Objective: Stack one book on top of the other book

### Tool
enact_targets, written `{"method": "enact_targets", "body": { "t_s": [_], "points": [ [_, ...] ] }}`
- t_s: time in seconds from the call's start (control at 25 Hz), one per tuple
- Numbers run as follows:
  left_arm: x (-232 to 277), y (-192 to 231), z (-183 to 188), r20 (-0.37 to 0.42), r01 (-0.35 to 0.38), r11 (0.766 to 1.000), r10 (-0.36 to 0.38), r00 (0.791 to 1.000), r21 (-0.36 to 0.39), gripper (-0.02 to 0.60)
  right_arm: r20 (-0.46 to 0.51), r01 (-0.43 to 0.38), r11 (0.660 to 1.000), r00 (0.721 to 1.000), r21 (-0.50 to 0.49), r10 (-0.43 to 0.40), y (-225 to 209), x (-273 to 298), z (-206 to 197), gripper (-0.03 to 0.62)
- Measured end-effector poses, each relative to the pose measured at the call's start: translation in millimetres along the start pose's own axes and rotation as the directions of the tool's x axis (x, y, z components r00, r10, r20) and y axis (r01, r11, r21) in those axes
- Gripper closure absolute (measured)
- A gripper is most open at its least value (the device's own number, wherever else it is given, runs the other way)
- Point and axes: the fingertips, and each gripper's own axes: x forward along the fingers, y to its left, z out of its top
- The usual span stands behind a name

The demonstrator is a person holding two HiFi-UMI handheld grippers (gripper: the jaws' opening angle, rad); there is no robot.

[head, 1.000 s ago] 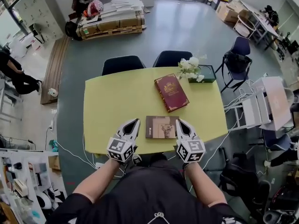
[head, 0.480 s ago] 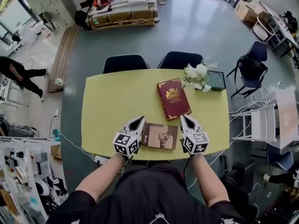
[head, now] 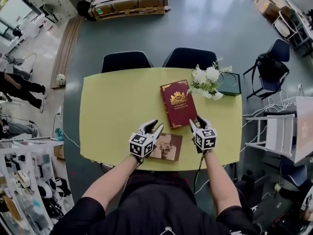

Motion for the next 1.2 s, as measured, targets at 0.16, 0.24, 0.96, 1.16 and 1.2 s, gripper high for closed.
{"method": "enact_targets", "body": {
  "t_s": [0.16,0.24,0.96,1.16,1.2],
  "points": [
    [45,9,-28,-0.086,-0.001,0.999,-0.003,0.996,-0.050,0.431,-0.076,-0.015,0.999,0.997,0.037,0.017,-32,30,-19,0.414],
    [66,16,-41,-0.127,-0.011,0.998,0.003,0.992,-0.065,0.417,-0.111,-0.031,0.999,0.993,0.037,0.035,-42,44,-25,0.404],
    [130,39,-90,-0.274,-0.058,0.966,-0.014,0.962,-0.252,0.425,-0.226,-0.132,0.978,0.960,0.160,0.166,-50,77,-63,0.393],
    [120,46,-84,-0.243,-0.086,0.972,0.032,0.970,-0.218,0.431,-0.184,-0.133,0.980,0.970,0.151,0.160,-35,70,-53,0.413],
    [118,48,-82,-0.235,-0.088,0.973,0.036,0.971,-0.215,0.431,-0.176,-0.132,0.980,0.972,0.150,0.158,-31,68,-50,0.414]
  ]
}}
